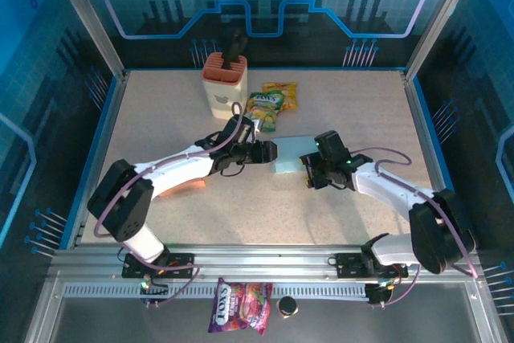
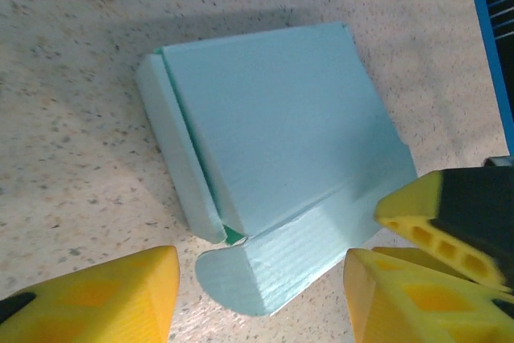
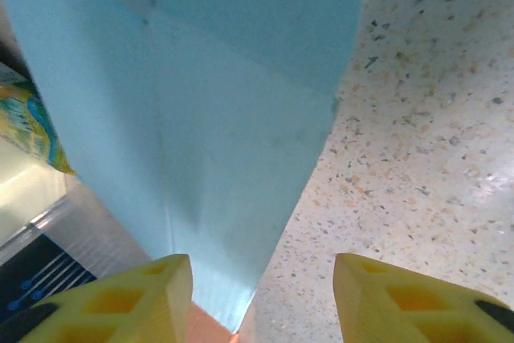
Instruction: Fold the paper box
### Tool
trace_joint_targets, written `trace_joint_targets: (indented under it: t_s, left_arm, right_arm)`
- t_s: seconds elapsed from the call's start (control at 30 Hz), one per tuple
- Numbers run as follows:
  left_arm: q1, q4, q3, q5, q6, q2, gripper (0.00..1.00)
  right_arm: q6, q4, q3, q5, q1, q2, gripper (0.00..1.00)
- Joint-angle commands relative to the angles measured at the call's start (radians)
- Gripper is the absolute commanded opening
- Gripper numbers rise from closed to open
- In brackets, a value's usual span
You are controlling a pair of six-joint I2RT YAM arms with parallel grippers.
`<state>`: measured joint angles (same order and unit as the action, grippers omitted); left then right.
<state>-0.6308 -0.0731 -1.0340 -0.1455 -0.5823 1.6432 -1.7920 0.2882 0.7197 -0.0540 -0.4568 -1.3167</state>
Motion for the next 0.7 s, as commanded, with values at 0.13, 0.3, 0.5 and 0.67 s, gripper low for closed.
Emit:
trace_joint_targets:
  t_s: [0.13,0.3,0.5,0.67]
  left_arm:
    - [0.012,-0.096,-0.144,-0.077,-0.007,0.154,0.55]
    - [0.034,-0.109,-0.175,-0.075,-0.013,0.206,0.54]
    - [0.057,-0.155,-0.216,-0.083,-0.001,0.256,0.53]
    - [0.058,-0.139,-0.256,-0.107,0.007,0.301,0.53]
  right_arm:
    - [0.513,0.311,0.142,-0.042,0.144,0.128,0.63]
    - [0.925,0.329,0.261,-0.179,0.279,0.032,0.62]
    - [1.283,0.388,0.422,-0.273,0.323,-0.26,0.56]
    - [1.38,0.388,0.476,-0.317,0.332,-0.41,0.51]
